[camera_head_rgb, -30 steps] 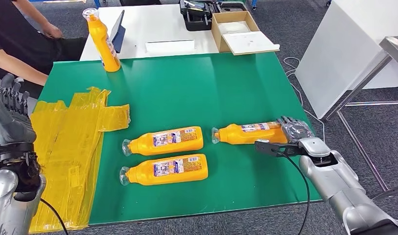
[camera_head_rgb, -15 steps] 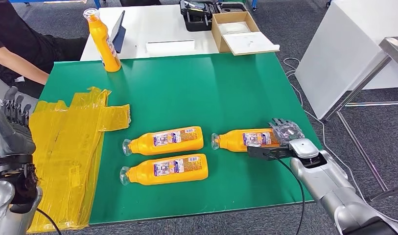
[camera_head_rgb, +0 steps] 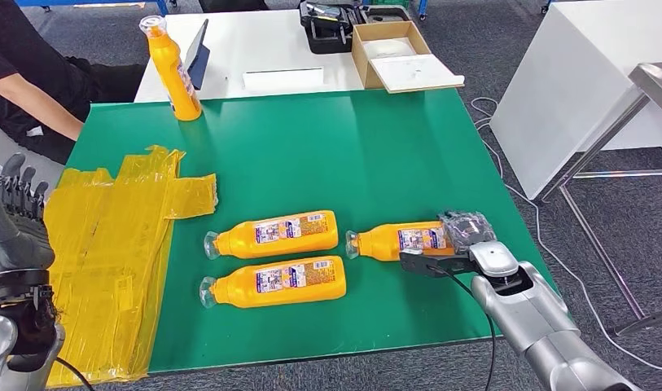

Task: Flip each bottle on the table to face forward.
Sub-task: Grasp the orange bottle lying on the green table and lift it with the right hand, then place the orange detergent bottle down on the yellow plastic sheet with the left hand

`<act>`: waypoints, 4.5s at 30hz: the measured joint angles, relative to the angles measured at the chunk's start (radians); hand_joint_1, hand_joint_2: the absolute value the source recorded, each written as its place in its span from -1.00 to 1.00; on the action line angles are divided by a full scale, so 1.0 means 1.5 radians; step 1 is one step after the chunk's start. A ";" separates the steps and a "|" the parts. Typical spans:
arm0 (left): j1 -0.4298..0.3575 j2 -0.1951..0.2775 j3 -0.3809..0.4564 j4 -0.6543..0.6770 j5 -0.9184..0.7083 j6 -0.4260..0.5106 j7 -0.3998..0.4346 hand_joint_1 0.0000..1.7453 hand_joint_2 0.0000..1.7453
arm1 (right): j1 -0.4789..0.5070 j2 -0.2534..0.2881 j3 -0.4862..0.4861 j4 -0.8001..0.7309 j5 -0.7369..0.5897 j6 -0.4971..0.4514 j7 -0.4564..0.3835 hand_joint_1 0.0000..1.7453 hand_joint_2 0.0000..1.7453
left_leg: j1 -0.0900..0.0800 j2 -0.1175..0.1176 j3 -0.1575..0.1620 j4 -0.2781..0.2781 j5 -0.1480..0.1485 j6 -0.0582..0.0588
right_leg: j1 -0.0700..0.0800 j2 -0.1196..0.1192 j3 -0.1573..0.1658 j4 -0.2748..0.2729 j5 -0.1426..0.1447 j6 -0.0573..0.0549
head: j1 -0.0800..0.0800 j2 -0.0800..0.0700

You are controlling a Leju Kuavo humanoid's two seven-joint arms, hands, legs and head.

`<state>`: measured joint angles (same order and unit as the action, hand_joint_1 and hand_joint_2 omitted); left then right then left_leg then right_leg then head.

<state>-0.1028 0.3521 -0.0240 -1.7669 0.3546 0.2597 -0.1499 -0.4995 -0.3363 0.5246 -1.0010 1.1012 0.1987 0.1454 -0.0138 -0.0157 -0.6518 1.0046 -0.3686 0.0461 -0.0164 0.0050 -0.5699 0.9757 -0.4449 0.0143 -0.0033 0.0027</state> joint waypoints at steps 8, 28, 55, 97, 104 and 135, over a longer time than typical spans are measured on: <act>0.005 0.000 0.008 -0.016 0.002 -0.004 0.003 -1.00 -1.00 | 0.011 -0.002 -0.012 -0.022 -0.011 0.020 -0.004 1.00 1.00 | 0.000 0.000 0.005 0.000 -0.002 0.000 | 0.000 0.000 -0.001 0.000 -0.001 0.000 | 0.000 0.000; 0.063 0.026 0.100 -0.017 0.094 -0.065 -0.014 -1.00 -1.00 | 0.110 -0.066 -0.137 -0.230 -0.061 0.058 0.008 1.00 1.00 | 0.000 -0.001 -0.002 0.000 -0.002 0.000 | 0.000 -0.001 0.000 0.000 -0.001 0.000 | 0.000 0.000; 0.052 -0.052 -0.056 -0.048 0.141 -0.098 -0.026 -1.00 1.00 | 0.248 -0.132 -0.294 -0.433 -0.552 -0.080 -0.086 1.00 1.00 | -0.003 -0.003 -0.004 0.000 -0.002 0.003 | -0.002 -0.003 -0.002 0.000 -0.002 0.002 | 0.000 0.000; -0.303 -0.279 -0.432 0.011 0.028 0.085 0.098 -1.00 1.00 | -0.077 0.180 -0.011 -0.304 -0.528 -0.134 0.020 1.00 1.00 | -0.003 -0.003 -0.005 0.000 0.000 0.005 | -0.001 -0.003 -0.002 0.000 -0.002 0.003 | 0.000 0.000; -0.336 -0.291 -0.415 0.056 -0.096 0.109 0.115 -1.00 1.00 | -0.088 0.198 0.031 -0.278 -0.496 -0.126 0.021 1.00 1.00 | -0.003 -0.003 -0.005 0.000 0.000 0.005 | -0.001 -0.003 -0.002 0.000 -0.002 0.003 | 0.000 0.000; -0.389 -0.317 -0.357 0.144 0.241 0.059 0.209 -1.00 1.00 | -0.135 0.231 0.112 -0.207 -0.445 -0.137 0.043 1.00 1.00 | -0.003 -0.003 -0.006 0.000 0.000 0.005 | -0.001 -0.003 -0.002 0.000 -0.001 0.003 | 0.000 0.000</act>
<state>-0.6860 -0.1228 -0.5593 -1.5510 0.7156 0.3487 0.1637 -0.7015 0.0107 0.6922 -1.3113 0.4342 -0.0073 0.2100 -0.0184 -0.0207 -0.6606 1.0053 -0.3681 0.0541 -0.0184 0.0008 -0.5733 0.9763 -0.4471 0.0188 -0.0038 0.0027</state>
